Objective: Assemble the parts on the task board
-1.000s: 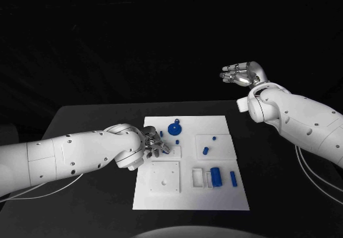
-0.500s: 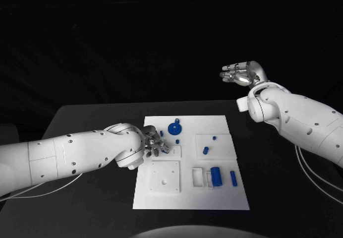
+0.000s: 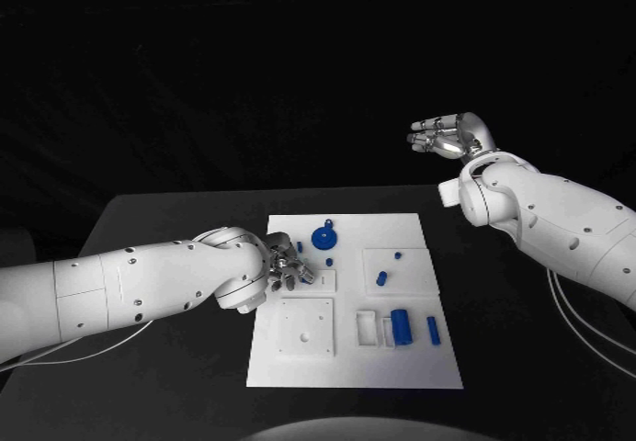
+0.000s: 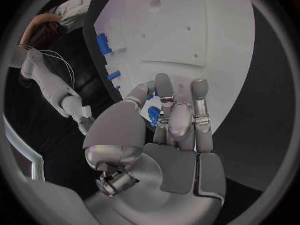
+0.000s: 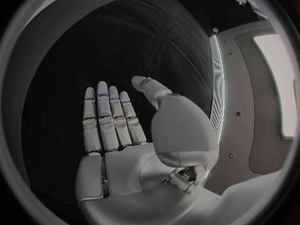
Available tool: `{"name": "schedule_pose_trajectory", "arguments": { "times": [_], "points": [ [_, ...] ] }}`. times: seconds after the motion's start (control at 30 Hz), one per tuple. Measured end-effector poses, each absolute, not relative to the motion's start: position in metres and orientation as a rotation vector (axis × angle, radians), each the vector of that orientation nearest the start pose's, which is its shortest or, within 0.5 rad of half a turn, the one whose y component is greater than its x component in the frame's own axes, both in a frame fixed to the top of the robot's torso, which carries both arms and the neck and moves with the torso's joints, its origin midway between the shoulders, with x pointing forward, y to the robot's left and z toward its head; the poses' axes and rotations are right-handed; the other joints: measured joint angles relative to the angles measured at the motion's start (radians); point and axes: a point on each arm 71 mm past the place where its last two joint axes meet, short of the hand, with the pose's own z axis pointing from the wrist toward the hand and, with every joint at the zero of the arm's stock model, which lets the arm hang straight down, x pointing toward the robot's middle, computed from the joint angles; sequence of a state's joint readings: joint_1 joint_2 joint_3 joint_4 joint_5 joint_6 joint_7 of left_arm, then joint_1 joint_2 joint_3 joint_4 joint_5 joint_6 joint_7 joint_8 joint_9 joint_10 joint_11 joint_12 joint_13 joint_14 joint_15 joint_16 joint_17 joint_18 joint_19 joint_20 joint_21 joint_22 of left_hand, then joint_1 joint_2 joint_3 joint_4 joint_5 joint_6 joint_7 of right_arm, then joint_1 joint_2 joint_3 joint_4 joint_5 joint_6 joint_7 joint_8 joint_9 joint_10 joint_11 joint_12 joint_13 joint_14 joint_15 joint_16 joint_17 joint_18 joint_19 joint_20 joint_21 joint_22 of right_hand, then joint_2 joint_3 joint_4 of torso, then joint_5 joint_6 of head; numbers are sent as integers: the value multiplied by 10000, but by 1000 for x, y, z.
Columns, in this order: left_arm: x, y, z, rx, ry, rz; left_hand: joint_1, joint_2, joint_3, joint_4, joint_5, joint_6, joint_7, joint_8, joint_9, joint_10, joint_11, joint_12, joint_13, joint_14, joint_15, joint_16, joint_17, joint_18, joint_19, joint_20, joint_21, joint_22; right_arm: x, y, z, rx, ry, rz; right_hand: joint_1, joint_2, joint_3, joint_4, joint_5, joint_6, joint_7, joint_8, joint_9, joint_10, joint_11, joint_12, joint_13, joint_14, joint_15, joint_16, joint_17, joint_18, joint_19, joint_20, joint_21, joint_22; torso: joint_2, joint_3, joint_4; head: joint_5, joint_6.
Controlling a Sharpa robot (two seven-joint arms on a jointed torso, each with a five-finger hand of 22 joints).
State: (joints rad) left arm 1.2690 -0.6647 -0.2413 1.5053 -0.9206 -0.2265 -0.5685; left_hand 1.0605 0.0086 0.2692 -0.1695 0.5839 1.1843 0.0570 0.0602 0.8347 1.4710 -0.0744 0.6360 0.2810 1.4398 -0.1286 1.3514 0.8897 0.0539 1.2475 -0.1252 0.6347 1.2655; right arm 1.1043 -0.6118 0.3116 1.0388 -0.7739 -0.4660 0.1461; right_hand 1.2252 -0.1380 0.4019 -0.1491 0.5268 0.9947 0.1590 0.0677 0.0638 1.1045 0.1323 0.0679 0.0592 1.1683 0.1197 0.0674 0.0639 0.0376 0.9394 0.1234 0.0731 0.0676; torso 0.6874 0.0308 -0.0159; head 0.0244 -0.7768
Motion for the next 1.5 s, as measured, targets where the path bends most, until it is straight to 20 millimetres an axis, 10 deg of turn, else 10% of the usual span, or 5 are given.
{"name": "schedule_pose_trajectory", "arguments": {
  "times": [0.6, 1.5],
  "points": [
    [464, 148, -255, -3473, 22713, -4501, -342, 397, -28, 89, -353, 0, 0, 46, 1424, 2, 2, 157, 86, -1, 4, 72, 164, 2, 109, 109, -232, 245, 583, -257, -151, 7411, 12778, 9497, -41, -41, 317, -317, 155, 4, -4, 0, 1, -36, 36, 0, 1, -166, 22, 0, -7, 0, -143, 1, 0, -7, 3, 4, -1, 9, -13],
    [469, 142, -255, -3213, 22889, -4456, -435, 490, 50, -53, -370, 128, 127, 45, 1459, 140, 140, 157, 92, 16, 67, 111, 120, -3, 178, 109, -430, 425, 584, -255, -154, 7335, 12985, 9501, -40, -41, 429, -429, 194, 8, -9, 0, 2, -36, 36, 0, 1, -200, 53, 0, -5, 0, -177, 36, 0, -6, 6, 1, -10, -3, -8]
  ]
}}
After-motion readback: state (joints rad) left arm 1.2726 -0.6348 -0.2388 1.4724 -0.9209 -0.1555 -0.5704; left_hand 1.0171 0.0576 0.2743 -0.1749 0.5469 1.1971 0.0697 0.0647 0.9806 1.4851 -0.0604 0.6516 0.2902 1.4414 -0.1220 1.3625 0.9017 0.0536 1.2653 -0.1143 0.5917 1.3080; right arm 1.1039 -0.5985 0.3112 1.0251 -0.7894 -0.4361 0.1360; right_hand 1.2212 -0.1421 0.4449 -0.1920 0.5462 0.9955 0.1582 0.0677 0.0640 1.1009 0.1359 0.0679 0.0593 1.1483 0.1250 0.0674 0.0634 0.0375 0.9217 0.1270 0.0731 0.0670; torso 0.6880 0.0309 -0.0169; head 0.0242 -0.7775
